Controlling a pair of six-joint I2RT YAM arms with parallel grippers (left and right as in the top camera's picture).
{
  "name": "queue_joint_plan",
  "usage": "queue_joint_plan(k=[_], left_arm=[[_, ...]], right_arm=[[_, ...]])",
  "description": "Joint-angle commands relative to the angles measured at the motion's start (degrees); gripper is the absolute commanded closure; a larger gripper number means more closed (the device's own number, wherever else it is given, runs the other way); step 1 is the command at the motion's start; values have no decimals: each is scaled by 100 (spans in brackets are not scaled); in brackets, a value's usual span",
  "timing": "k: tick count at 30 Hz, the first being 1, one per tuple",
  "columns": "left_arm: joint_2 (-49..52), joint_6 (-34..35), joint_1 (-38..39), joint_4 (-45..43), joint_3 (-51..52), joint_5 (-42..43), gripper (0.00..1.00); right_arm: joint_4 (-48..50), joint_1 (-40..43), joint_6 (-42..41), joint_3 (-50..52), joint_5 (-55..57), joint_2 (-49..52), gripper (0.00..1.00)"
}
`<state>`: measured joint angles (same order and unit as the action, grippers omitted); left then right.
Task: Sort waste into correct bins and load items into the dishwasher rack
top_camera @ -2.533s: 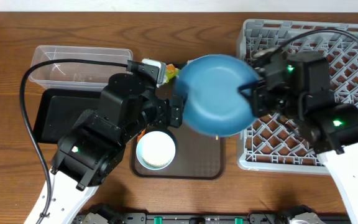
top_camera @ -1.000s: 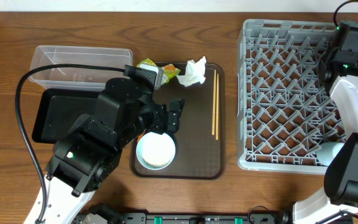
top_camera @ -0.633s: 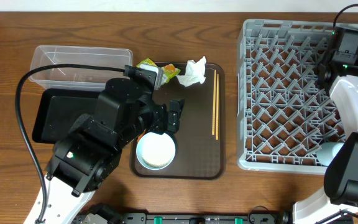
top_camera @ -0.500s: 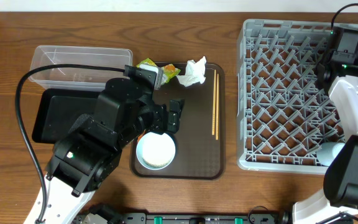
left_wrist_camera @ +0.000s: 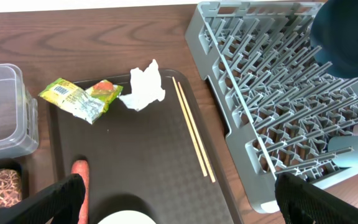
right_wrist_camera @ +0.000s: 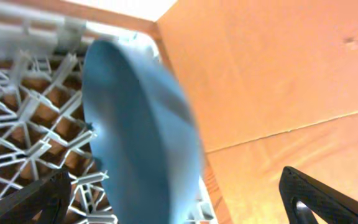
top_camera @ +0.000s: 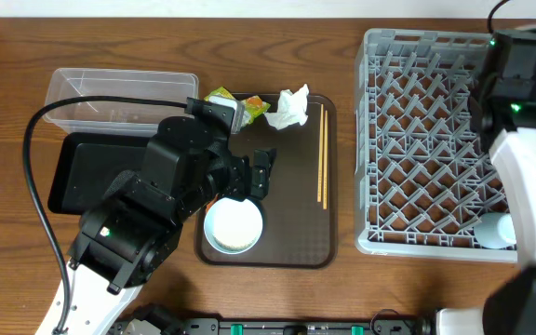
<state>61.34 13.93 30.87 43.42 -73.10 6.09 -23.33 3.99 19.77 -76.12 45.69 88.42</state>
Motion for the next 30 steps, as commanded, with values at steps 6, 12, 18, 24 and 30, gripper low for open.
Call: queue_joint_plan(k=[6,12,18,24,30], left_arm=[[-76,-92,7,46,-52,72,2],[-33,11,7,1113,-37,-710,2],[245,264,7,1803,437,-601,2],[925,238,258,1740,1012,289,19],[1683,297,885,1635,1338,234,33]], right_arm=[[-1580,-597,-2111,-55,-2037,-1204,1],[-2702,-610,-3217,-55,-5187,-1384,1],[-3276,-610,-3222,-55,-6076,-1375,1],[-3287,-610,-3563,-55,-6076,-1375,1],[-3292,-588,-3591,-55,-6074,-1375,1]])
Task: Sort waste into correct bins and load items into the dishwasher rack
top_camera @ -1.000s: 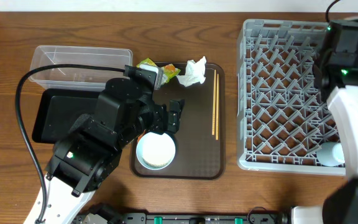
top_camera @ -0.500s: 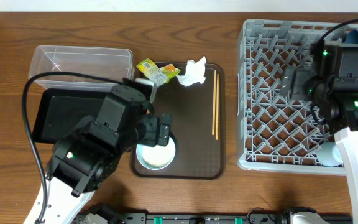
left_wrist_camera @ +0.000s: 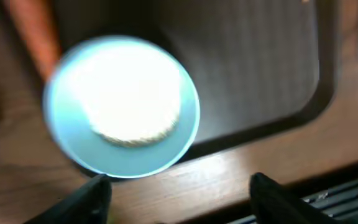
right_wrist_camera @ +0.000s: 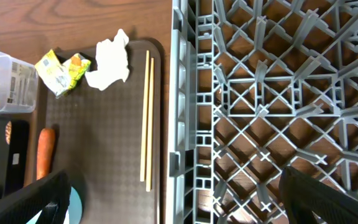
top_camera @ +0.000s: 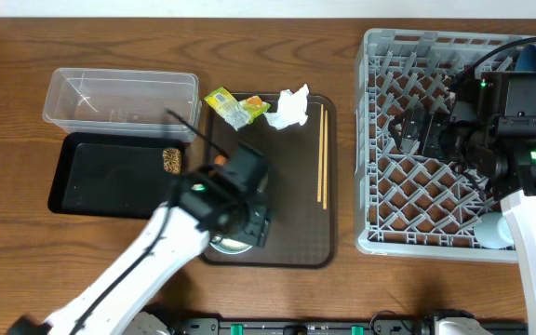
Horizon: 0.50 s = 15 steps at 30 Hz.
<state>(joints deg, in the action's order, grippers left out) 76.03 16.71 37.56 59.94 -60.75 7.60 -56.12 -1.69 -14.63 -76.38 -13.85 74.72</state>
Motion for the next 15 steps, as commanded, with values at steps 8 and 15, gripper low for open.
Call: queue_joint_plan(k=[8,15], left_arm=[[632,118,330,-369,184,-81,38],[595,118,92,-522,184,-243,38]], right_arm=[[-68,-20,-210,-28,-118,-4,1],[-61,-20,-210,-28,-118,-4,1]])
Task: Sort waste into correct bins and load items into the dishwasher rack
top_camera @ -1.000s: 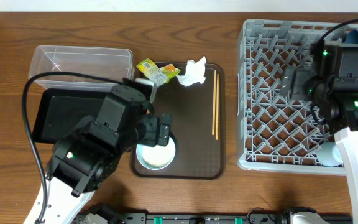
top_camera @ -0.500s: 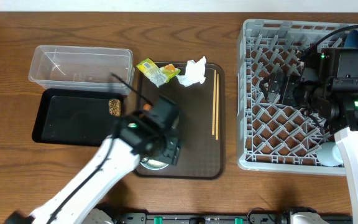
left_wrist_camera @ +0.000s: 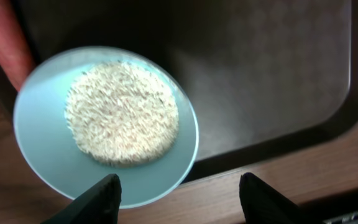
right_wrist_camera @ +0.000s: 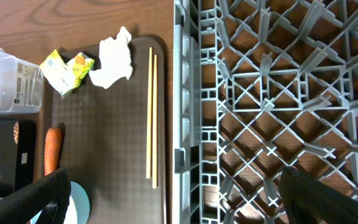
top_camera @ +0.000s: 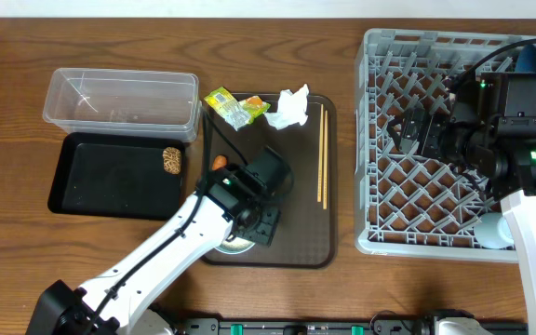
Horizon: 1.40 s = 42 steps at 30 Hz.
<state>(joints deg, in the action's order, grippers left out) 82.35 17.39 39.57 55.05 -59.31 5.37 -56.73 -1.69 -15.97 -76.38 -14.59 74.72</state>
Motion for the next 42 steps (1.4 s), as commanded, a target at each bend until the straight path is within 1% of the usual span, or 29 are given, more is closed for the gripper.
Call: queue_joint_plan(k=[1,5,10,13,16,19,22,28,37,42], left_arm=[[-31,50,-109,-57,42,46,39],[33,52,101,-219,203,155,48],[164,72,428,-627,721,164,51],[256,74,415,-861,966,87,53],[354,74,387,-1012,1012,52,62],[474,70,391,-1095,1040,101,75],[636,72,391,-1204,1141,184,85],[914,70,391,-1292,1215,195,94],[916,70,391,-1491,1215,192,94],[1005,72,391,-1528,1222,192,91]], right_arm=[[-2,-20,-74,-28,-44,-4,1],[-2,-20,-74,-28,-44,-4,1],[-4,-20,-74,-28,-44,-4,1],[-13,-20,-74,-28,-44,-4,1],[-13,-20,-76,-28,-46,-4,1],[-13,-20,-76,-28,-46,-4,1],[-13,-20,-76,-28,-44,-4,1],[-9,-20,-74,-28,-44,-4,1],[-9,-20,-74,-28,-44,-4,1],[-7,-20,-74,-28,-44,-4,1]])
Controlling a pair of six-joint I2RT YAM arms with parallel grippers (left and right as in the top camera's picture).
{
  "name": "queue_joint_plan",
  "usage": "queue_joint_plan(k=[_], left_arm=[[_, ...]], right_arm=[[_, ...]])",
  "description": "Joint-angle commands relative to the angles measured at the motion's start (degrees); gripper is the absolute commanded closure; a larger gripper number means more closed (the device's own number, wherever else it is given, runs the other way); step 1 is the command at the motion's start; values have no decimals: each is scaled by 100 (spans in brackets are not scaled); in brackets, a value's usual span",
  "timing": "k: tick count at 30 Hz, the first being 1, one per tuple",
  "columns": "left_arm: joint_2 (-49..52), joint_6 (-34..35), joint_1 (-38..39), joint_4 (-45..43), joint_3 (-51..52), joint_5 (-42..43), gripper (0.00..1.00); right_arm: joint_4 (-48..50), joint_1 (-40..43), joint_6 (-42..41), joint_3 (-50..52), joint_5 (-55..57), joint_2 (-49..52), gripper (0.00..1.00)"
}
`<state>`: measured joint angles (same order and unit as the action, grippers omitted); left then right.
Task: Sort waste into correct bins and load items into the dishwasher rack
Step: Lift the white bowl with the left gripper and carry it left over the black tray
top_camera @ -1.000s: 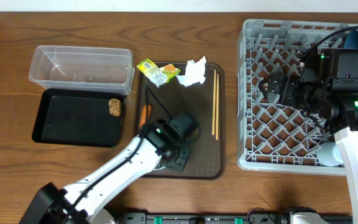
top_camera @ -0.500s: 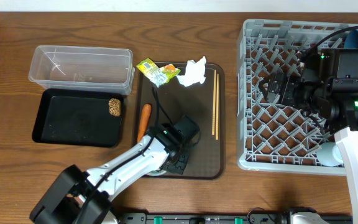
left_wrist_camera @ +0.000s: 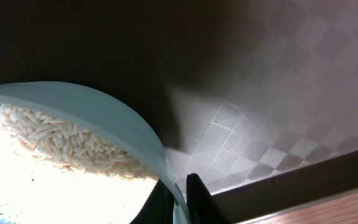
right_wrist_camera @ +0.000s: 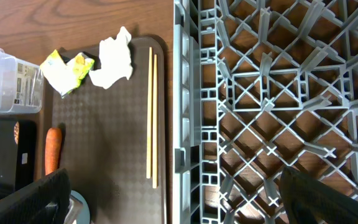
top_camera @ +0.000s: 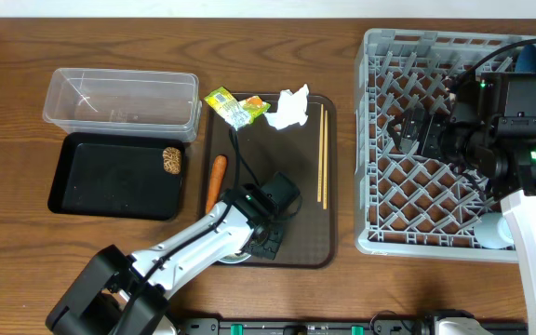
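A pale blue bowl (left_wrist_camera: 126, 121) of rice sits at the near left of the brown tray (top_camera: 301, 219). My left gripper (left_wrist_camera: 180, 200) is shut on the bowl's right rim, one finger inside and one outside. In the overhead view the left arm hides most of the bowl. On the tray also lie a carrot (top_camera: 215, 180), a green wrapper (top_camera: 235, 105), a crumpled tissue (top_camera: 291, 108) and chopsticks (top_camera: 322, 167). My right gripper (right_wrist_camera: 179, 208) hangs open and holds nothing above the left part of the grey dish rack (top_camera: 435, 177).
A clear bin (top_camera: 124, 100) and a black tray (top_camera: 110, 177) holding a brown lump (top_camera: 171, 160) lie left of the brown tray. A blue plate stands in the rack's far right corner. A pale cup (top_camera: 496, 231) lies at its near right.
My left gripper was open above the rice bowl; now it is down at the tray with its fingers shut on the bowl's right rim. The right arm has not moved.
First my left gripper hung open over the tray, and the blue plate stood between my right gripper's open fingers at the rack's far corner. Then the plate stood alone and the right gripper hung over the rack's left. The left gripper was over the bowl, now gripping its rim.
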<state>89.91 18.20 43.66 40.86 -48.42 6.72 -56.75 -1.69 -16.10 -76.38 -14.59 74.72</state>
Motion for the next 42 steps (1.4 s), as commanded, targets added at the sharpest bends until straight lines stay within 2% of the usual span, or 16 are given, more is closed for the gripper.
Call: queue_joint_plan(k=[1,6,9,16,21,28,32,37,42], left_arm=[[293,-9,-17,-109,133,57,91],[560,-11,-17,-109,133,57,88],[581,-11,-20,-111,129,57,94],[474,-15,-20,356,-219,70,94],[0,-212,-37,857,-739,72,94],[-835,-177,-417,946,-931,-310,94],[-1228,-162,-879,946,-931,-310,94],[-1633,-168,-1917,929,-931,-240,94],[-1692,-599,-3351,651,-922,857,94]], right_arm=[[-4,-20,-61,-28,-44,-4,1],[-4,-20,-61,-28,-44,-4,1],[-2,-20,-61,-28,-44,-4,1],[17,-20,-61,-28,-44,-2,1],[13,-20,-61,-28,-44,-4,1],[13,-20,-61,-28,-44,-4,1],[13,-20,-63,-28,-46,-4,1],[-7,-20,-63,-28,-46,-4,1],[-7,-20,-63,-28,-46,-4,1]])
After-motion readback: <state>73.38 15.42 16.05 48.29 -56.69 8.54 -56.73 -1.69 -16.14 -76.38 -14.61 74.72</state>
